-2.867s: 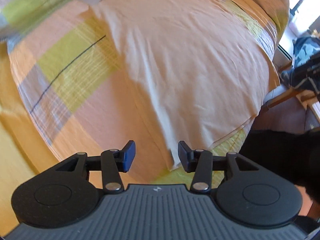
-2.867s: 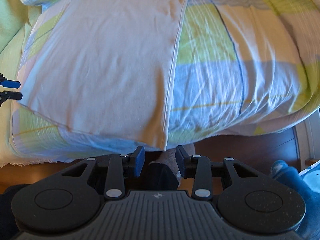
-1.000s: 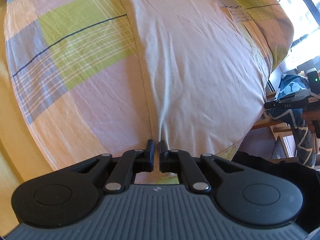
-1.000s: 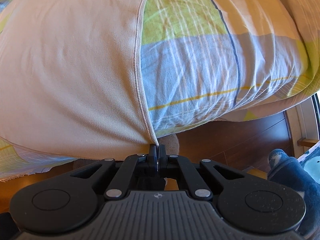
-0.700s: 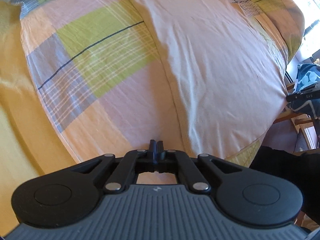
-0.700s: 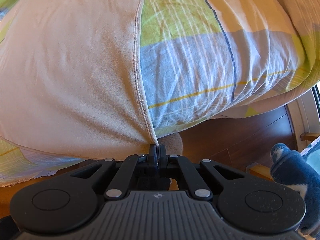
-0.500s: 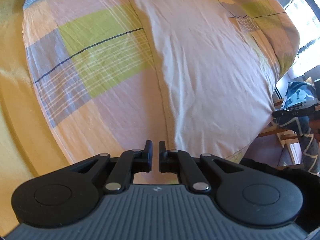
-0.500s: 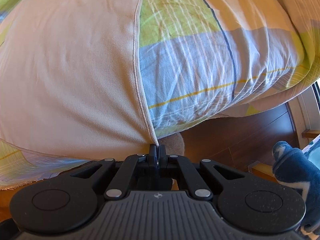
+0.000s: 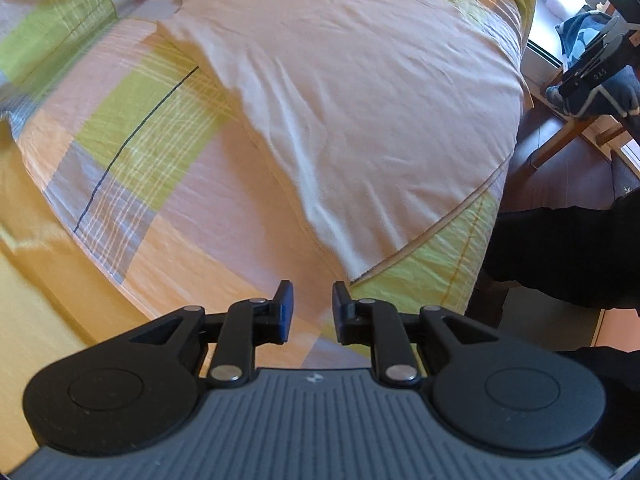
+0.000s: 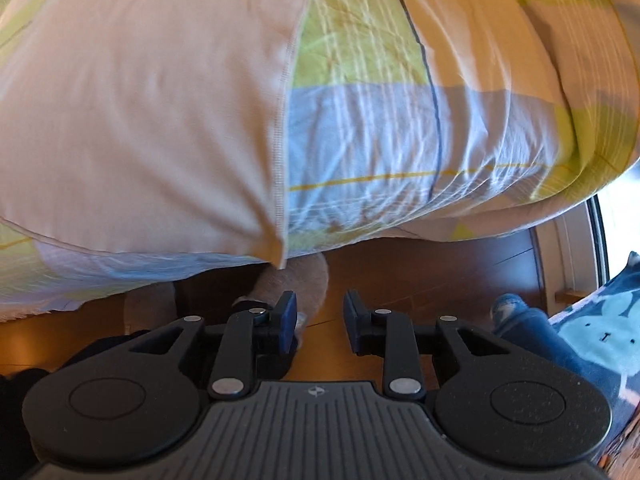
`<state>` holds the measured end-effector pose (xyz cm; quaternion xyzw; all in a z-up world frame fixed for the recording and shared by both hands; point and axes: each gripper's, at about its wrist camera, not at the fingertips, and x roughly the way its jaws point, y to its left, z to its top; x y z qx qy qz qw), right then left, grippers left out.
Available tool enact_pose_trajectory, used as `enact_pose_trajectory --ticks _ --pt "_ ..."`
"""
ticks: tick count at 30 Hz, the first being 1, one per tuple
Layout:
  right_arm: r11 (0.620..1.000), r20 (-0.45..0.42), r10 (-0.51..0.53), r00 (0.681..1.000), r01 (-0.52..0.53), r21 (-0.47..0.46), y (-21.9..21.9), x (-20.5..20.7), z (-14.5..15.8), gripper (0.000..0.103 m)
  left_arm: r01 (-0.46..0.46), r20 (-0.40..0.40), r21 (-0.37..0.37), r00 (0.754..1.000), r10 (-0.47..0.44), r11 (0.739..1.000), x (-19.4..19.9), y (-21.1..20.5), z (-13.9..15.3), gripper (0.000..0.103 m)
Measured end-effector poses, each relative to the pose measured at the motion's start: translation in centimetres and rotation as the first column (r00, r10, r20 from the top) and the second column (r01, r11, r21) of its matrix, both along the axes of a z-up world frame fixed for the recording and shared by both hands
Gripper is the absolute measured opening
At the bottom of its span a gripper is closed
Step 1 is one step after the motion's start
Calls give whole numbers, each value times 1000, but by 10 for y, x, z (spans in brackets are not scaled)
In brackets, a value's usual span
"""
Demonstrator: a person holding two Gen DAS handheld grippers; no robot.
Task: Fold clothes
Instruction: 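Open both grippers and raise them above the flat undershirt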
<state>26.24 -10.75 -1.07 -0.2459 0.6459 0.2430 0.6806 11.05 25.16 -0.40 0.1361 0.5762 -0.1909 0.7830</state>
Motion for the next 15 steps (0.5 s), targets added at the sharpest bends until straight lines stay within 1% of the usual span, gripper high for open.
enact_pose_trajectory --ticks 2,3,4,5,7,11,13,14,15 --pt "999 -18 -35 999 36 14 5 -10 17 32 -51 -24 -2 998 51 999 1 -4 5 18" --pt "998 -25 -53 998 54 19 9 -15 26 35 -83 -39 -7 996 83 996 2 -6 9 22" --pt "998 -30 -60 998 60 20 9 -17 30 43 -112 -48 -13 993 112 994 2 -9 16 25" --pt "998 -35 -66 997 67 21 8 -19 34 47 -141 -58 -18 988 140 990 2 -11 22 26" --pt "998 -39 -61 997 62 30 17 -27 53 55 -192 -72 -30 979 190 981 1 -16 37 26" --pt "996 -24 -71 997 72 60 32 -38 93 63 -269 -77 -53 961 265 962 1 -25 72 31" --pt "993 -13 -92 996 93 75 37 -40 112 66 -298 -72 -57 953 293 953 1 -29 89 37" --pt "991 -7 -102 995 103 83 40 -41 120 70 -310 -69 -56 950 306 949 2 -31 98 43" --pt "990 0 -109 994 109 89 40 -41 128 73 -322 -66 -56 946 319 945 2 -32 107 52"
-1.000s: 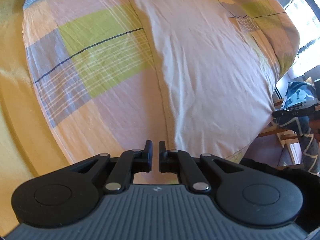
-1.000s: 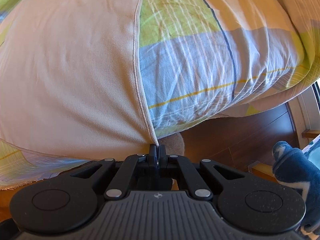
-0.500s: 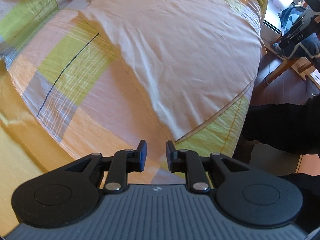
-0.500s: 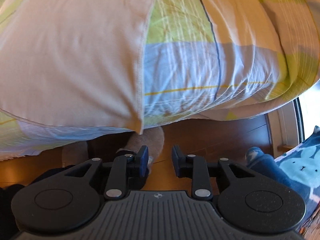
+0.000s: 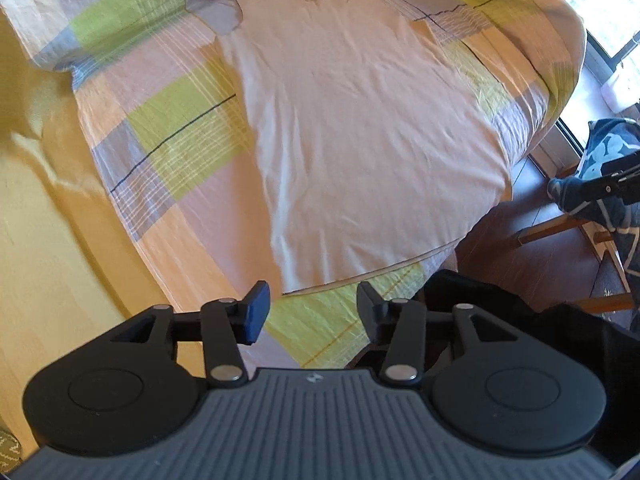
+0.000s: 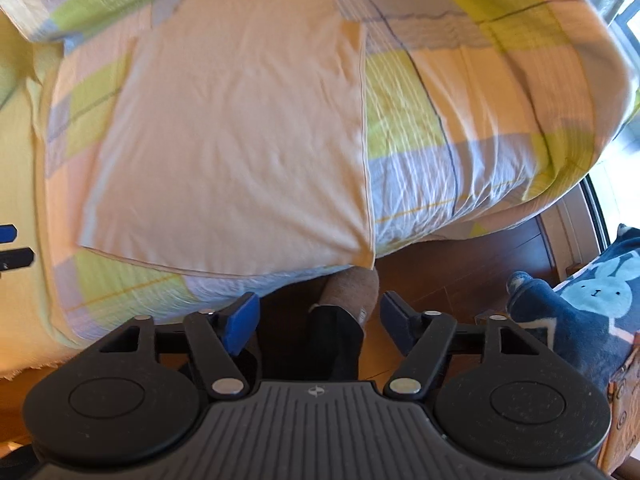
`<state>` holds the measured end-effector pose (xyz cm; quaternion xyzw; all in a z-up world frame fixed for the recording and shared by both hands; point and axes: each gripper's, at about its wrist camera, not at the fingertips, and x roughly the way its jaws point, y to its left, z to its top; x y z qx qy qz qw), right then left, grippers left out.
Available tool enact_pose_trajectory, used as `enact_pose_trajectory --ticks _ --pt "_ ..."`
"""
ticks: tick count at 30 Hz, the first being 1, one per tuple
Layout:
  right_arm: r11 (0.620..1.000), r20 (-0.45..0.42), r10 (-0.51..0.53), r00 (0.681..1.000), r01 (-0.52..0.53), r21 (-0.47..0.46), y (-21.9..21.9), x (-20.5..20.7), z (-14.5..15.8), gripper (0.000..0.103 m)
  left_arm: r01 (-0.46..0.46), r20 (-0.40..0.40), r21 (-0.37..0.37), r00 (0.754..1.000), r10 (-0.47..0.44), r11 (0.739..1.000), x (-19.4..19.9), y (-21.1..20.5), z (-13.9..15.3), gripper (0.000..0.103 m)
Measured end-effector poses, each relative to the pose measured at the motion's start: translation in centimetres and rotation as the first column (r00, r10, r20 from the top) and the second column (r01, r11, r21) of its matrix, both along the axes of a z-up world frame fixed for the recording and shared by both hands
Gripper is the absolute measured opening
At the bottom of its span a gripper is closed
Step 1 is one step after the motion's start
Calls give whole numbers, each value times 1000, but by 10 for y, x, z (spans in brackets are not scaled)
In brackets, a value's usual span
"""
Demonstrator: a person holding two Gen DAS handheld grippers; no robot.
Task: Fold clothes
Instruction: 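Open both grippers and raise them above the flat undershirt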
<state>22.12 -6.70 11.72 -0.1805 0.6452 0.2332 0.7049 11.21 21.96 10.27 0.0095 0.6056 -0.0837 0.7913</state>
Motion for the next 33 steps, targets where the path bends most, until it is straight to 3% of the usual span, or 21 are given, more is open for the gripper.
enact_pose_trajectory --ticks 1,4,10,16,25,29,33 --pt "1000 10 -9 1000 9 8 1 -2 10 75 -13 3 1 1000 13 1000 0 -1 9 60" --pt "998 24 -38 999 37 41 7 -7 44 85 -46 25 -15 999 46 999 1 -2 34 67" --pt "993 87 -38 995 28 112 18 -11 95 93 -52 98 -19 994 54 998 3 -9 77 81" --pt "989 92 -32 995 18 146 23 -6 127 97 -63 149 -21 987 66 998 7 -23 110 87" --pt "977 112 33 993 -56 205 12 18 143 101 -139 196 32 972 130 990 17 -52 136 98" --pt "970 77 79 994 -94 225 -5 34 134 101 -181 182 65 969 167 981 21 -69 135 99" --pt "965 41 127 991 -133 227 -18 49 121 101 -163 193 135 972 135 977 21 -91 133 100"
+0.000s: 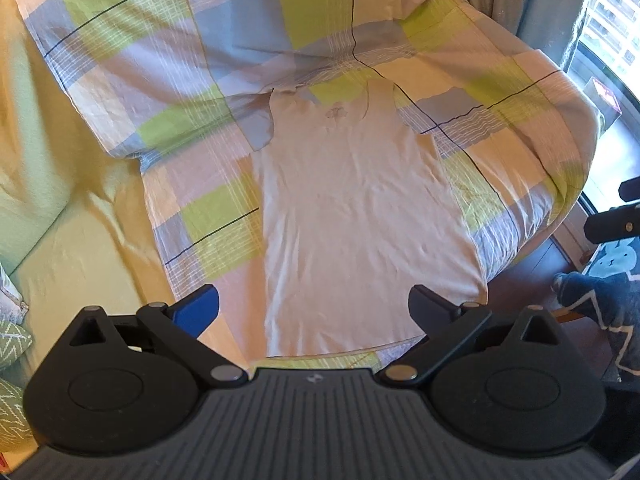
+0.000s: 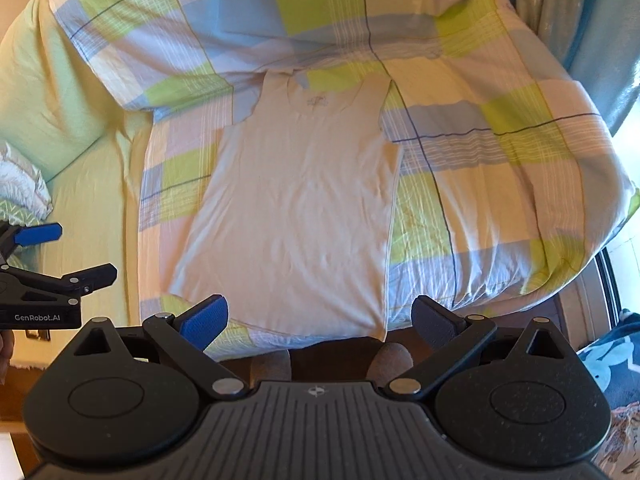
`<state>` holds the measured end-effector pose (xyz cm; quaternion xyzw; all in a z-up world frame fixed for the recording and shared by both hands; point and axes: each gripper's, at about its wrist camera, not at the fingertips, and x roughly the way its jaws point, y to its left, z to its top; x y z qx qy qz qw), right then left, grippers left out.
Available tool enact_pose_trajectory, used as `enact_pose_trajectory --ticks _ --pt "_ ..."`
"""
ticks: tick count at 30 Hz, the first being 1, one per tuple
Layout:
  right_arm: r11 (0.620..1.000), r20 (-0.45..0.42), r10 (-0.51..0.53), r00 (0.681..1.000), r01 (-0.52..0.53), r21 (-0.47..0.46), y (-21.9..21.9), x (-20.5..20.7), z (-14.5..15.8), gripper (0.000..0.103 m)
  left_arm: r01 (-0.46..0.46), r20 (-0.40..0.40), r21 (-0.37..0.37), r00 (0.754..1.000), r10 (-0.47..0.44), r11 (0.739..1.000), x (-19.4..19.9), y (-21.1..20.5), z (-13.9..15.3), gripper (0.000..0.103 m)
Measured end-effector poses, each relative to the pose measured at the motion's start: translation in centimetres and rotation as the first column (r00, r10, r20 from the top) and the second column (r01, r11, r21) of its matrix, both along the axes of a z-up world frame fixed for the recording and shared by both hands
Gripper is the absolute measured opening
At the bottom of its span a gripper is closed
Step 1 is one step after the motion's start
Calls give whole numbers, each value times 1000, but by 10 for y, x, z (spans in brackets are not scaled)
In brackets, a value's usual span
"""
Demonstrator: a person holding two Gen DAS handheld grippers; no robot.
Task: Fold clothes
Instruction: 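Open both grippers and raise them above the flat undershirt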
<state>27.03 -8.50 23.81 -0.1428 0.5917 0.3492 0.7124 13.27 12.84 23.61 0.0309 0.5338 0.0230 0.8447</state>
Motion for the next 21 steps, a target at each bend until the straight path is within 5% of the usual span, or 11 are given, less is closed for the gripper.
enact_pose_trajectory --ticks 6,8,10,13,15,19,21 --pt "997 3 65 998 -65 -35 -10 -4 -27 101 212 -10 111 977 -212 971 -15 -14 -29 94" --pt "994 15 95 995 -94 -52 -7 -14 -35 101 329 -48 170 944 -326 929 -25 -13 -52 86" --pt "989 40 132 990 -129 -72 1 -27 -44 101 446 -91 194 895 -436 874 -37 -7 -77 66" --pt "983 50 157 986 -151 -104 21 -50 -61 101 591 -150 189 806 -572 784 -56 9 -114 32" --pt "983 53 159 986 -153 -103 37 -67 -71 101 643 -158 159 765 -624 749 -70 23 -135 22" --pt "980 54 184 982 -178 -89 71 -99 -89 100 714 -148 161 700 -699 681 -90 40 -156 19" --pt "968 66 246 967 -241 -66 89 -118 -96 98 714 -128 155 700 -703 683 -97 49 -161 19"
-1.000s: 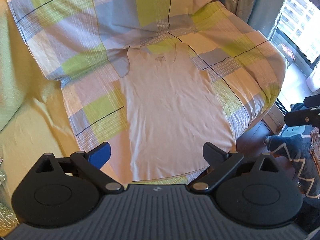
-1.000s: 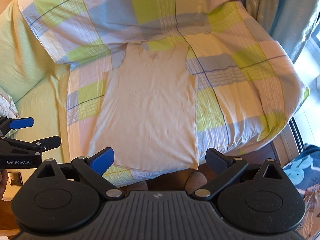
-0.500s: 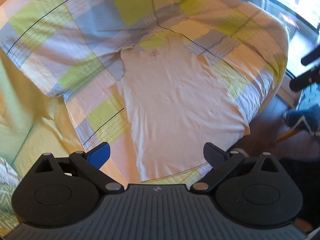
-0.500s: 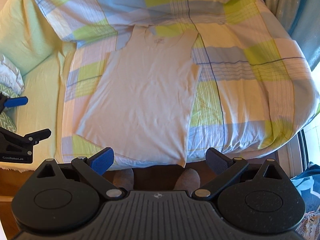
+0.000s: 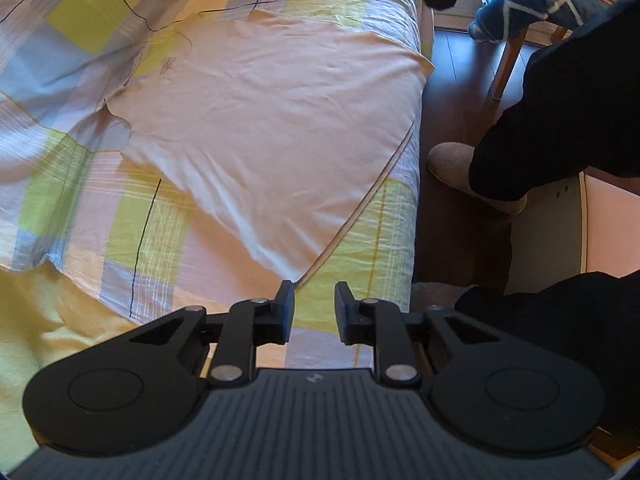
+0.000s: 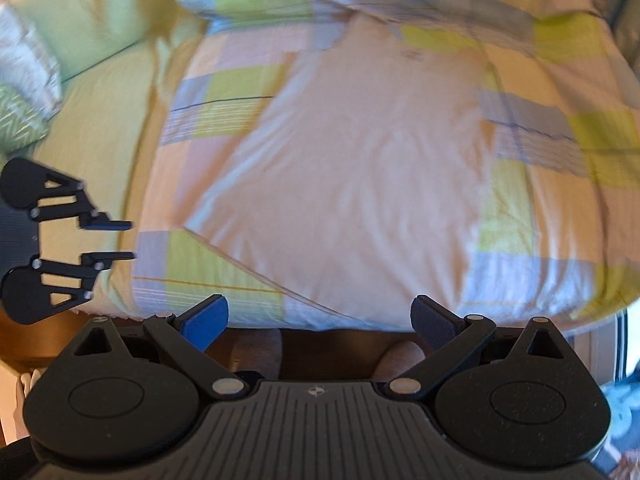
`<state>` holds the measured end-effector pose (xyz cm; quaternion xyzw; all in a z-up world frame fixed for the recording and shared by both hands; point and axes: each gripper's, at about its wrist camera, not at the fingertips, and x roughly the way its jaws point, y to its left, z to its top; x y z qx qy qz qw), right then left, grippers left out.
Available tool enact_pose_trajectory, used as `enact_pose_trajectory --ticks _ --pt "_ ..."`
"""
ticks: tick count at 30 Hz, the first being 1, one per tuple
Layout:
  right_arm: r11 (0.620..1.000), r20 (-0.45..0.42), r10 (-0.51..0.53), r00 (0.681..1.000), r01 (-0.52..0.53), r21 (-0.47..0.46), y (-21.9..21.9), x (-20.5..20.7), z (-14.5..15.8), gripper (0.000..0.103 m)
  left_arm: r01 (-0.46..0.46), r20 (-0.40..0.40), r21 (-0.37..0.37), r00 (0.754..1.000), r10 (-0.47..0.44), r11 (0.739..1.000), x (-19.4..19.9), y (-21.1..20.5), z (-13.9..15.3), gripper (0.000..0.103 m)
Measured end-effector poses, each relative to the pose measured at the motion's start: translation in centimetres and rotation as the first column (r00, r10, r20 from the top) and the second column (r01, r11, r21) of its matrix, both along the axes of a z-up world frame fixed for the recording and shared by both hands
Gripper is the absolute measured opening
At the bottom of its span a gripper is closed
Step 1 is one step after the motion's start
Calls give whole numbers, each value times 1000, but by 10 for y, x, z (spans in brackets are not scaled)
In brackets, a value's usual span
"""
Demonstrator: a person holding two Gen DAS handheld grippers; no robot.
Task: Fold clothes
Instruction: 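Open both grippers and raise them above the flat undershirt, then grasp the undershirt side edge with the right gripper while the left gripper grasps nearby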
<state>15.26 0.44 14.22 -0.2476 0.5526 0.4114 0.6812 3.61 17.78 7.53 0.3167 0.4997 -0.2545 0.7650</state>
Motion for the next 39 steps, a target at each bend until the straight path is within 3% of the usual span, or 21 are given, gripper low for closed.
enact_pose_trajectory --ticks 3,8,12,15,18,22,26,27,28,30,33,36,39 --pt "993 27 118 993 -119 22 23 -26 -18 88 2 23 -11 1000 -2 1000 -7 10 -8 20" --pt "974 59 224 973 -226 23 55 -54 -69 77 -39 61 -38 997 41 999 -5 28 -24 20" --pt "942 151 330 932 -336 18 85 -73 -106 68 -53 88 -55 994 57 997 -2 40 -37 23" --pt "914 200 394 897 -406 19 105 -83 -127 64 -30 101 -49 994 35 998 -2 46 -50 27" --pt "871 246 482 841 -489 -36 119 -94 -152 57 11 122 -43 992 -6 999 -4 50 -62 39" --pt "803 277 592 757 -582 -126 127 -104 -178 51 76 140 -22 988 -72 997 -4 52 -77 41" --pt "769 320 629 708 -626 -127 122 -104 -186 45 119 172 -4 978 -117 993 -3 52 -87 43" --pt "771 318 627 712 -625 -120 122 -103 -186 35 138 188 10 972 -137 990 -4 50 -89 46" --pt "775 320 622 714 -621 -119 121 -102 -184 17 158 205 26 966 -160 987 -4 49 -91 52" --pt "789 318 605 730 -603 -119 121 -98 -181 0 227 261 76 935 -239 971 -8 45 -96 62" --pt "820 296 562 772 -567 -79 123 -88 -170 0 323 304 144 885 -352 935 -11 39 -105 64" --pt "828 287 547 786 -558 -51 121 -82 -158 0 383 349 208 831 -434 900 -6 35 -115 64" --pt "853 267 507 820 -523 -13 117 -73 -146 0 436 379 253 777 -503 864 3 31 -122 64"
